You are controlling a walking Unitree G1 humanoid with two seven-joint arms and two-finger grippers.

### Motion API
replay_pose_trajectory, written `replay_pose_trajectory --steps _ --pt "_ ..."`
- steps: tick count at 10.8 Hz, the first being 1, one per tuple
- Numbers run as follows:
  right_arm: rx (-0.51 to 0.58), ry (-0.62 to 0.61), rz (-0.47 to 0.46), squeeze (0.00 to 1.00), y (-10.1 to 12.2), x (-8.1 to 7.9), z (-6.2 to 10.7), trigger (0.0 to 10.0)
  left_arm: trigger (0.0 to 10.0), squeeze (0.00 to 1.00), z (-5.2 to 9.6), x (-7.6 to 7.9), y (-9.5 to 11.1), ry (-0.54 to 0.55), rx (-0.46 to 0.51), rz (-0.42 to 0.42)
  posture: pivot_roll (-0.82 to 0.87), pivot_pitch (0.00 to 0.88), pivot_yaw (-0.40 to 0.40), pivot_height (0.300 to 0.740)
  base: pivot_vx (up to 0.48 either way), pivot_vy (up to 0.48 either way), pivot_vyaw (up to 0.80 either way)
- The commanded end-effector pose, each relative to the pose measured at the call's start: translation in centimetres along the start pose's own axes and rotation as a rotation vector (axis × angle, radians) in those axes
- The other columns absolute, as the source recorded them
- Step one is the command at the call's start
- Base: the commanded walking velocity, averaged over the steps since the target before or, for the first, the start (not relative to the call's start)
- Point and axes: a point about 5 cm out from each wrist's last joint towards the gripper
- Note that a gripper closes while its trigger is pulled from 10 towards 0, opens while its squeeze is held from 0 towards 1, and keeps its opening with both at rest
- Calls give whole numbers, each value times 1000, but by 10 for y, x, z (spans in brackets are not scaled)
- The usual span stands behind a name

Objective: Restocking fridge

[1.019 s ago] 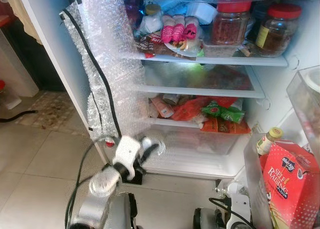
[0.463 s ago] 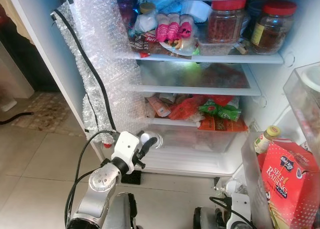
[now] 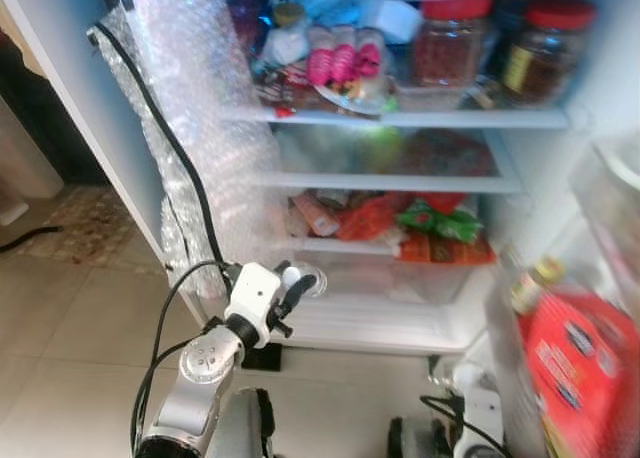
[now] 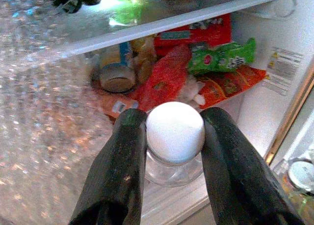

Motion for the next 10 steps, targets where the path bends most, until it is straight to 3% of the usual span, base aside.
replay_pose_trajectory --steps 1,8,10 --pt "-95 45 -1 0 -23 -11 4 10000 10000 0 -2 -1 6 -2 18 -26 -16 79 43 586 270 0 0" --pt "-90 50 9 0 -23 -12 4 10000 10000 0 -6 8 11 -69 23 -66 -18 66 43 586 266 0 0" --pt "-90 51 9 0 -23 -12 4 10000 10000 0 -7 10 13 -87 31 -78 -18 66 43 586 0 0 0"
Point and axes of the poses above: a point about 5 cm out from each wrist's last joint towards the gripper, its own z axis pointing back from the gripper into the wrist, its own y axis along the axis of the wrist's last joint, x = y × z, and after that the axes turned 12 degrees about z, right-handed
